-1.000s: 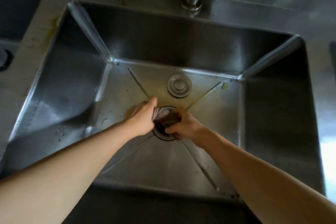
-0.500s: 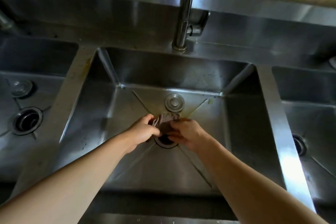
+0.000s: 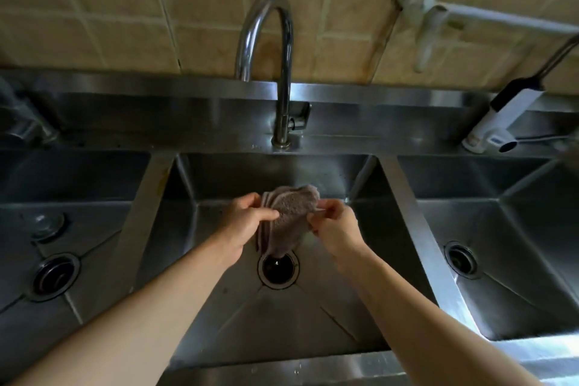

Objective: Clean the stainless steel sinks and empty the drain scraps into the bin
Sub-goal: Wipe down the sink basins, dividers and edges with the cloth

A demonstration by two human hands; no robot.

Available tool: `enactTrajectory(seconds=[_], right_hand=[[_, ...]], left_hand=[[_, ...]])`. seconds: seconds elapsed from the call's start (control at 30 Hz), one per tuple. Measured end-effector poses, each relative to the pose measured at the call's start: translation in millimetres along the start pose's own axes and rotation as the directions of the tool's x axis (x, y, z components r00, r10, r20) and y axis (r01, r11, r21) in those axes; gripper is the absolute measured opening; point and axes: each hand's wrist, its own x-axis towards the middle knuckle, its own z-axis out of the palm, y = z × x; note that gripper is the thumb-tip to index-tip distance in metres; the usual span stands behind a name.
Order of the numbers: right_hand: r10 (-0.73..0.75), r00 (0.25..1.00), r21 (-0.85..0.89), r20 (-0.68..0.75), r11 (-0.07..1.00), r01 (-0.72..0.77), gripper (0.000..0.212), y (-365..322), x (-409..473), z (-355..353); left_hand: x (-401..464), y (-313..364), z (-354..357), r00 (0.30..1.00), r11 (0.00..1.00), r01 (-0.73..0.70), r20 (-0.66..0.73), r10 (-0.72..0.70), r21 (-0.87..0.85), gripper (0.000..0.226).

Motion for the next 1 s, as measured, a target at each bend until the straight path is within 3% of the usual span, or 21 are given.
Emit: enactTrajectory(seconds=[0.17,0.3,0.4,0.5,0.6,0.8,0.9,1.0], right_hand=[[0.018,0.996,0.021,-0.084,1.000,-0.017,0.019,-11.9,-10.0,-18.8],[0.037,0.999,0.161,0.011,0.986,-0.038,0.013,-21.6,-15.5,-32.9],[0.138,0.961,0.423,0.239,0.876,-0.231,0.030,-28.2,-13.4,-38.5],[0.172,0.942,0.602,0.289,0.732,-0.319,0.037,-28.8,-1.2,-53.2],[0.170,0.916,0.674,0.363,0.630,-0.385,0.037,-28.7,12.8,-72.6],[0.244,0.958,0.731,0.150,0.625,-0.274,0.032,-10.7,63.4,-135.4],[0.277,0.958,0.795,0.072,0.564,-0.223,0.030,-0.9,97.0,-177.3],[0.276,0.961,0.788,-0.018,0.595,-0.156,0.030,3.1,130.3,-215.7]], left_hand=[[-5.2,30.4,3.3,0.997,0.994,-0.079,-0.016,0.078,-0.076,0.011],[-7.3,46.2,18.3,0.980,0.979,-0.191,0.061,0.187,0.066,0.018],[-14.0,50.3,43.6,0.962,0.963,-0.236,0.175,0.212,0.133,0.024],[-15.1,53.4,70.2,0.958,0.979,-0.178,0.247,0.149,0.099,0.030],[-11.5,56.2,98.8,0.934,0.973,-0.174,0.337,0.115,0.152,0.027],[12.7,69.3,170.0,0.889,0.900,-0.268,0.448,0.094,0.343,0.029],[37.5,82.1,208.2,0.911,0.914,-0.253,0.396,0.115,0.316,0.033],[69.0,91.1,236.1,0.939,0.889,-0.266,0.308,0.152,0.373,0.032]])
